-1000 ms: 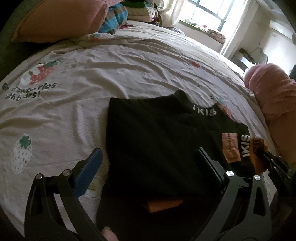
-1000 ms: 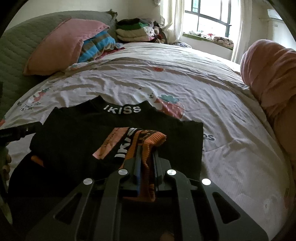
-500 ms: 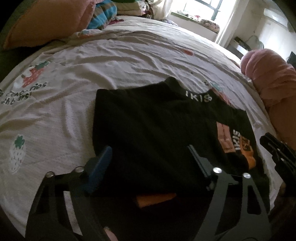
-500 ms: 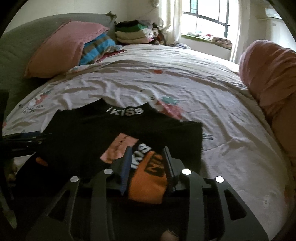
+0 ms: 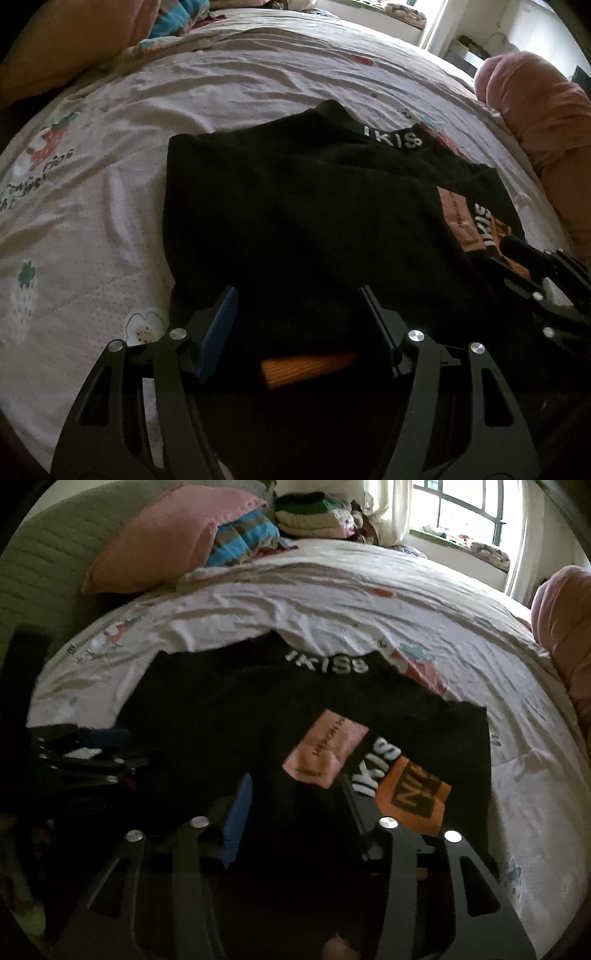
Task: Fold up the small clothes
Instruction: 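Carry the orange cuff with the right tool onto the shirt body and open, then move the open right tool back from the cuff toward the shirt hem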
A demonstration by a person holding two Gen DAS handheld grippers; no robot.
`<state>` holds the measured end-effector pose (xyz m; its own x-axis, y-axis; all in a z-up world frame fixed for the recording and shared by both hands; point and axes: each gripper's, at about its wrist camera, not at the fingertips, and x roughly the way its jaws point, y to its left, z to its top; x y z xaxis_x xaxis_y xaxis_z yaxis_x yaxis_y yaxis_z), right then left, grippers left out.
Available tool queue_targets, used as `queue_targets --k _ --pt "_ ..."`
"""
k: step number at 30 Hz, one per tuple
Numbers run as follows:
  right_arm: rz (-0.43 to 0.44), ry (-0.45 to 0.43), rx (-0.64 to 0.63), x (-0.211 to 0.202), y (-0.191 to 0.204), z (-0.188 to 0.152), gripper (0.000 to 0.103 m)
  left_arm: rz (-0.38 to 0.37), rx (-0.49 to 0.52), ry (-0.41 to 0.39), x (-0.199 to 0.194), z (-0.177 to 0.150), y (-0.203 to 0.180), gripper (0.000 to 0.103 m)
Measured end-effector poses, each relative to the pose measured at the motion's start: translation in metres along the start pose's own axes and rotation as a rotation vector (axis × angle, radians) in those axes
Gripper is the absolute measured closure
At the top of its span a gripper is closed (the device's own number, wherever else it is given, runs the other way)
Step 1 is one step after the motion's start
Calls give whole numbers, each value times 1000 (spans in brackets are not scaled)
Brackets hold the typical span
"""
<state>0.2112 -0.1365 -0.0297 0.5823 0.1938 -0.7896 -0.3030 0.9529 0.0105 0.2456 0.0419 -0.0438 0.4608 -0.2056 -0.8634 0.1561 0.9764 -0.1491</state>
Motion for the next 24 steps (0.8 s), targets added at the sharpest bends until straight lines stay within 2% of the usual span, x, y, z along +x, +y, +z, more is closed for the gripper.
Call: queue_targets --k 5,7,9,14,17,21,22,23,24 --pt "-65 90 71 18 -26 -15 45 0 6 2 1 -1 0 45" --pt "-24 91 133 18 -40 -20 45 1 6 0 1 -2 0 45" --pt "-15 84 162 16 -45 -21 45 3 10 0 2 -2 0 45" --pt "-43 47 135 5 -37 -22 43 3 11 -1 2 -1 -2 45" --pt "-44 8 136 -7 -36 -23 35 14 25 -3 1 -1 -4 45" --pt "-31 -27 150 -19 -38 -24 33 18 27 -3 -1 -1 -7 45" --pt "-25 -31 154 -21 -39 -24 31 18 28 -3 -1 -1 -6 45" --pt "-22 -34 158 -23 -39 -24 19 17 26 -3 -1 0 -6 45" --pt "-21 -41 162 -25 -39 -24 15 15 24 -4 -2 0 -6 45"
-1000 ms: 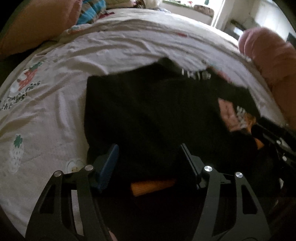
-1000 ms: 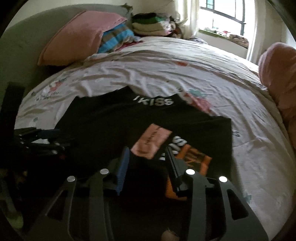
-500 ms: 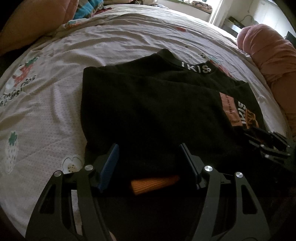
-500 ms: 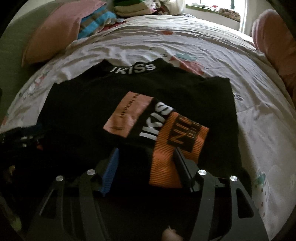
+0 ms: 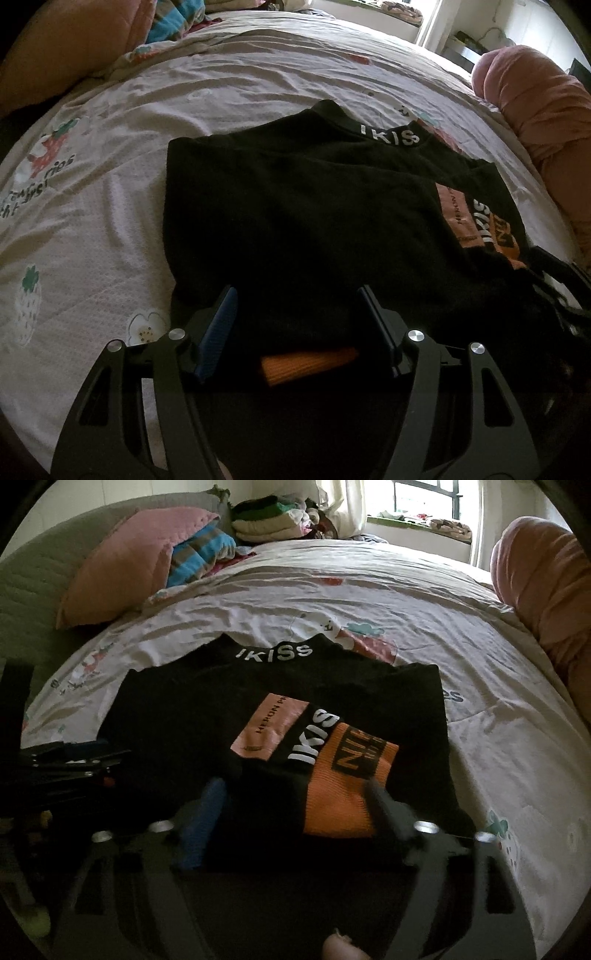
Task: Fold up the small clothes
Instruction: 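Move the open right tool back from the cuff toward the shirt hem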
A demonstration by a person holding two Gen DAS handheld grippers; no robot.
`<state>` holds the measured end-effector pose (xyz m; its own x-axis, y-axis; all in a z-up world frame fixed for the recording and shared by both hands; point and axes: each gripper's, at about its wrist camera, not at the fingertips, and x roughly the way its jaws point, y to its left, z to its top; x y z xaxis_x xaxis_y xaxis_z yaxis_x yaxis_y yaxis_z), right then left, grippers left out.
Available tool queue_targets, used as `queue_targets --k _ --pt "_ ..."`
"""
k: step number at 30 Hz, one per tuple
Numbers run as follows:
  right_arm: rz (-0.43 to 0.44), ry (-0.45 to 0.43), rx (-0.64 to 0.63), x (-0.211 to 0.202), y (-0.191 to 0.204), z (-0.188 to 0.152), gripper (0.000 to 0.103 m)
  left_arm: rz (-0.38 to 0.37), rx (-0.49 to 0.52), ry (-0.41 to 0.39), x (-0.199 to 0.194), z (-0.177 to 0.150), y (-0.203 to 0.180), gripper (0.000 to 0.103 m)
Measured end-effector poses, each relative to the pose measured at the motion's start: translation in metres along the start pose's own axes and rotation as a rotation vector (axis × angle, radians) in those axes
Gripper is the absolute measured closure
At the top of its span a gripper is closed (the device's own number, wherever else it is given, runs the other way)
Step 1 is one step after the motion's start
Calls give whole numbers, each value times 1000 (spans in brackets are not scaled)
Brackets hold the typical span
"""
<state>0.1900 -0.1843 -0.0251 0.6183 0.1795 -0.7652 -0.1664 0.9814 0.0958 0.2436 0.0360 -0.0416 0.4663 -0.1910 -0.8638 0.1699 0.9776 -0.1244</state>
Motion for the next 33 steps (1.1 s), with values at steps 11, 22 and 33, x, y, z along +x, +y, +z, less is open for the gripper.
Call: queue_targets --k 11,22,33 --pt "2 -38 32 -17 -5 4 8 -4 -4 -74 -30 3 -5 29" --pt "14 -61 59 -26 -4 4 5 12 -31 -132 -50 6 1 10" --pt "16 -85 85 -41 -7 2 5 20 -55 -169 -66 -1 4 10"
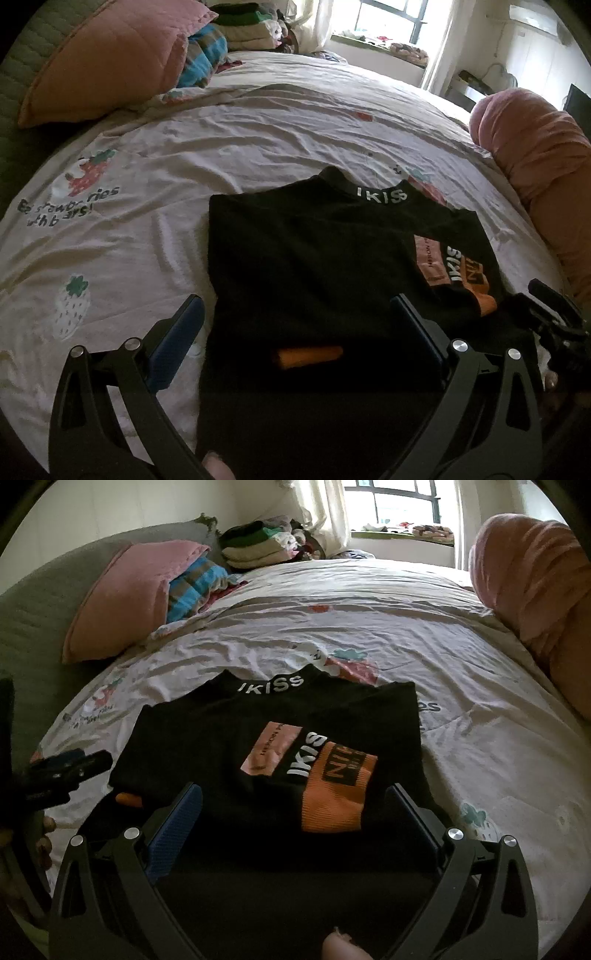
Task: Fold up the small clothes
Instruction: 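Move the open right tool back from the cuff toward the shirt hem, then move both tools to the shirt hem and grasp the hem edge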
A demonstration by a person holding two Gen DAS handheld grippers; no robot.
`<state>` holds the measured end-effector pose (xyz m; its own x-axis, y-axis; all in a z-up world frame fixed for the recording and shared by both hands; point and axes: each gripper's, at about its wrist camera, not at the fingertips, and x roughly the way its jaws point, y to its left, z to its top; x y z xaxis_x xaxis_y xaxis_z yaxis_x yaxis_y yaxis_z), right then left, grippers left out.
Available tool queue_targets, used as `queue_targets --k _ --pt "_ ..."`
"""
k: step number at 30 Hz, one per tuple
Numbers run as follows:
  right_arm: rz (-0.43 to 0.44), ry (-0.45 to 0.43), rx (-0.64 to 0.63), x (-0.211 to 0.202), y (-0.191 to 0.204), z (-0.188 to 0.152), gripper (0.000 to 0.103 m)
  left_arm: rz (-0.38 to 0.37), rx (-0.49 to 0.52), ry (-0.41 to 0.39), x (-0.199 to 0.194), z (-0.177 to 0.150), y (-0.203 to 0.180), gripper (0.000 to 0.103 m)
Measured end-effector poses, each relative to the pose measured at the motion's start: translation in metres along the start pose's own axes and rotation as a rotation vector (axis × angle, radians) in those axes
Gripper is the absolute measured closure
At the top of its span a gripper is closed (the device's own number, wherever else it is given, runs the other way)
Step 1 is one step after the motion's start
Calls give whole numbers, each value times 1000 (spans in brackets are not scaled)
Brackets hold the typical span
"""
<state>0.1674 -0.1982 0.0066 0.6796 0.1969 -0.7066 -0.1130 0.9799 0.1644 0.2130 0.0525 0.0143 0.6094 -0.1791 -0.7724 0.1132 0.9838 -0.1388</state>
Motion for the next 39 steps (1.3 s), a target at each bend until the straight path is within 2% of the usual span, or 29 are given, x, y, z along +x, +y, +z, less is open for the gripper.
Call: queue_targets --k 12,21,27,32,39 --pt "16 -19 0 -18 -5 -4 5 9 -28 -30 -18 -16 10 10" --pt "16 -21 -4 -30 -11 -12 5 16 -12 -29 -25 -37 7 10" --pt "23 -12 0 -39 -18 -23 5 -8 -76 -23 -34 -54 22 10" --pt "27 10 -5 -43 -22 -33 5 9 -120 -16 -43 -67 34 10" --pt "27 45 -16 -50 -29 -54 5 64 -120 22 -52 -93 45 10"
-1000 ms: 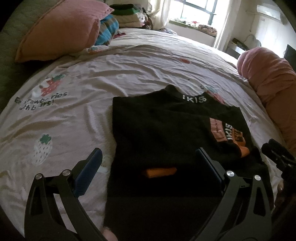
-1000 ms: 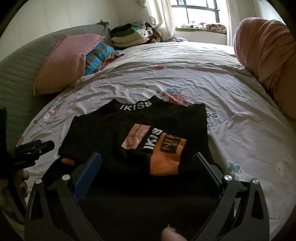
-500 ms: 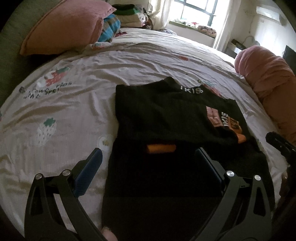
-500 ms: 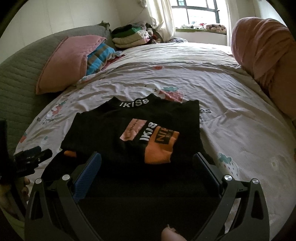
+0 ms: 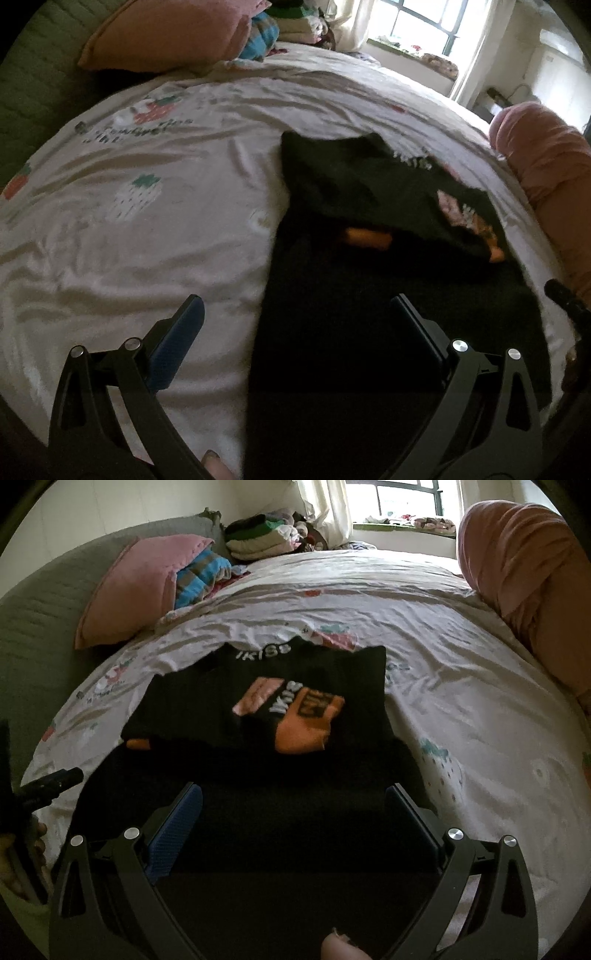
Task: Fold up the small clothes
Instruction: 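Move both tools to the shirt hem and grasp the hem edge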
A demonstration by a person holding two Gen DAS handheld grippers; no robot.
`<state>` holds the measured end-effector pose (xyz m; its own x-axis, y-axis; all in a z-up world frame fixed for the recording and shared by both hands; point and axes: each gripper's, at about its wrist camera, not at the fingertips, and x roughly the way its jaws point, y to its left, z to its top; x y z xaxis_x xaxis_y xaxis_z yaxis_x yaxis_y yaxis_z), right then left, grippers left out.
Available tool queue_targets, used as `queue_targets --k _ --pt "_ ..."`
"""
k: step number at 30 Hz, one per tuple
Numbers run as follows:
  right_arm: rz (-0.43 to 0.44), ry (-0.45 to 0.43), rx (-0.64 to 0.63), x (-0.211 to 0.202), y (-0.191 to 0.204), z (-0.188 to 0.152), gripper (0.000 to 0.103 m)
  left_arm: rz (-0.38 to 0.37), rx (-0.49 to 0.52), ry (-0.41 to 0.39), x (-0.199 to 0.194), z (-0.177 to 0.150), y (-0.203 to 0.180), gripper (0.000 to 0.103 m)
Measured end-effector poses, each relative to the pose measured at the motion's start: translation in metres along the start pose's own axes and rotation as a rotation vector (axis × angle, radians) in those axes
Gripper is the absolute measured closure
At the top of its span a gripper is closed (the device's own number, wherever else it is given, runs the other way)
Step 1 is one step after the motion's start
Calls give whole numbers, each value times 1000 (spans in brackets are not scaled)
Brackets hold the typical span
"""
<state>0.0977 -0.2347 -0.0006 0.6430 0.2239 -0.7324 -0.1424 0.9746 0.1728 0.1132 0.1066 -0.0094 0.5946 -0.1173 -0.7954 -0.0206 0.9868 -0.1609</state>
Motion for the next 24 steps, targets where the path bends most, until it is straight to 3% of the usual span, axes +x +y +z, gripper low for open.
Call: queue_targets --k 11,24 --pt "-11 58 -60 -11 0 -34 5 71 30 51 -12 -30 8 9" --pt "-48 103 -85 -25 -14 -62 5 71 46 120 -20 -63 14 10"
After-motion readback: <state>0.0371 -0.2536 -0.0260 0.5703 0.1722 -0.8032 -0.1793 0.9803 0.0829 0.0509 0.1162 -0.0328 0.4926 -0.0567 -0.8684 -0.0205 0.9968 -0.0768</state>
